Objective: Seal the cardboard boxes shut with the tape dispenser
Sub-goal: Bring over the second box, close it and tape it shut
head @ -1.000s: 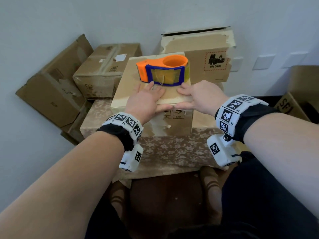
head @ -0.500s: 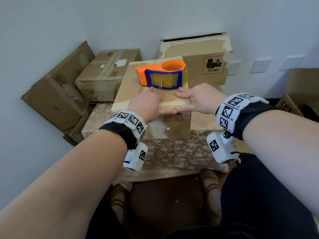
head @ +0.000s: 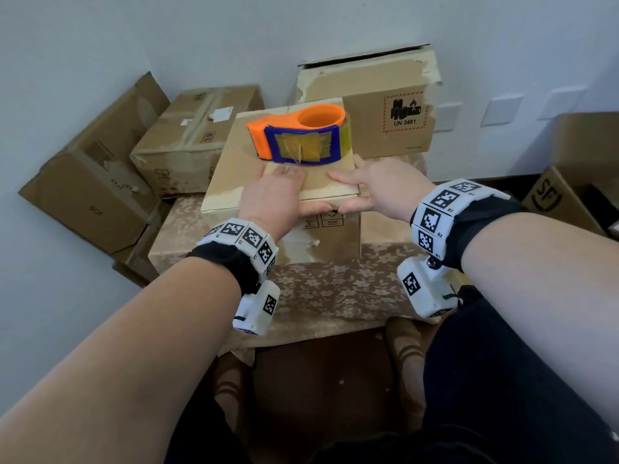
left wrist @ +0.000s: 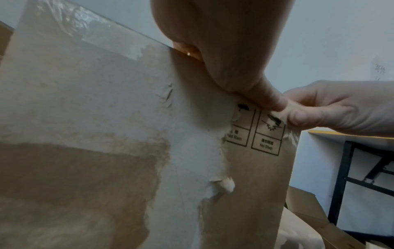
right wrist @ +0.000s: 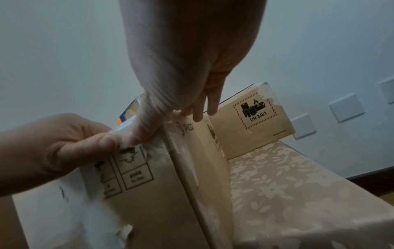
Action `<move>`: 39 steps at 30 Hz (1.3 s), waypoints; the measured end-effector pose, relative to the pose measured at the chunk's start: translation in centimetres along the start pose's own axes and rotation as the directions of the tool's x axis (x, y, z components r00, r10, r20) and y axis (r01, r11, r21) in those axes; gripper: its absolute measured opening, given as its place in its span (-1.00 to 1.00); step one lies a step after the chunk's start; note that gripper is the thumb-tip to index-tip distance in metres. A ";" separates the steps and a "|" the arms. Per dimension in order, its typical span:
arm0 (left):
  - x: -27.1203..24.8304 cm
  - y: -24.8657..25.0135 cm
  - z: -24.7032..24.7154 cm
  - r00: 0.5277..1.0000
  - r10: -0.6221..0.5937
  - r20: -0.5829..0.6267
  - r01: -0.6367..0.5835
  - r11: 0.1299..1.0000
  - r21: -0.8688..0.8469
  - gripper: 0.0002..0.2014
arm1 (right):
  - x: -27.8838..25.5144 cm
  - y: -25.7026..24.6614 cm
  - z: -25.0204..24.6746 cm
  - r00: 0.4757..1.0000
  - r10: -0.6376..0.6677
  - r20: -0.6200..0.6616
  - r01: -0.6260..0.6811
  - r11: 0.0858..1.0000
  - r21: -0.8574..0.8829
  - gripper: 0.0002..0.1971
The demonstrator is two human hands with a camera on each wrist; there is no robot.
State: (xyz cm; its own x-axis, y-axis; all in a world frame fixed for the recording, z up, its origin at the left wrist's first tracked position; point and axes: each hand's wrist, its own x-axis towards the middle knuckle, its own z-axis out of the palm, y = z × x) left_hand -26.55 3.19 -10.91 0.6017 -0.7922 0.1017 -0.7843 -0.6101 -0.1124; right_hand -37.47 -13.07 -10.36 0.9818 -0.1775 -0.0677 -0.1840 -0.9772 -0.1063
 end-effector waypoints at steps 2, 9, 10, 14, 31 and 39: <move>0.0 0.0 -0.1 1.000 0.001 0.004 -0.001 1.000 0.002 -0.22 | -0.2 0.0 0.1 1.000 0.006 0.004 -0.006 1.000 0.015 -0.31; 0.2 -0.2 -0.7 0.994 0.013 0.106 -0.016 1.000 0.023 -0.18 | -0.4 -0.4 -0.4 0.999 0.016 -0.031 -0.017 0.999 -0.032 -0.30; 0.0 -0.4 -0.9 0.994 0.019 0.111 -0.019 1.000 -0.001 -0.21 | -0.4 -0.5 -0.5 0.999 0.021 -0.049 -0.023 0.999 -0.034 -0.31; -0.3 -1.8 -1.4 0.983 0.010 0.184 0.002 0.998 -0.065 -0.26 | -0.5 -1.3 -1.1 0.998 0.047 -0.036 -0.049 0.997 -0.062 -0.36; 0.0 -7.5 -3.5 0.802 -0.213 0.559 0.180 0.977 0.113 -0.23 | -0.2 -5.0 -3.8 0.987 0.141 0.072 -0.114 0.950 -0.292 -0.53; -1.5 -8.6 -3.1 0.902 -0.100 0.419 0.036 0.987 0.158 -0.34 | 0.1 -4.8 -4.0 0.981 0.124 0.149 -0.077 0.954 -0.291 -0.50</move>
State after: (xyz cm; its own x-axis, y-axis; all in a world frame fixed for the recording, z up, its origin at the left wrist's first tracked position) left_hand -21.19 9.66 -7.02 0.6845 -0.6592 -0.3113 -0.7286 -0.6323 -0.2633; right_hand -36.33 -8.86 -5.88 0.9333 -0.2781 -0.2270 -0.2370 -0.9523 0.1921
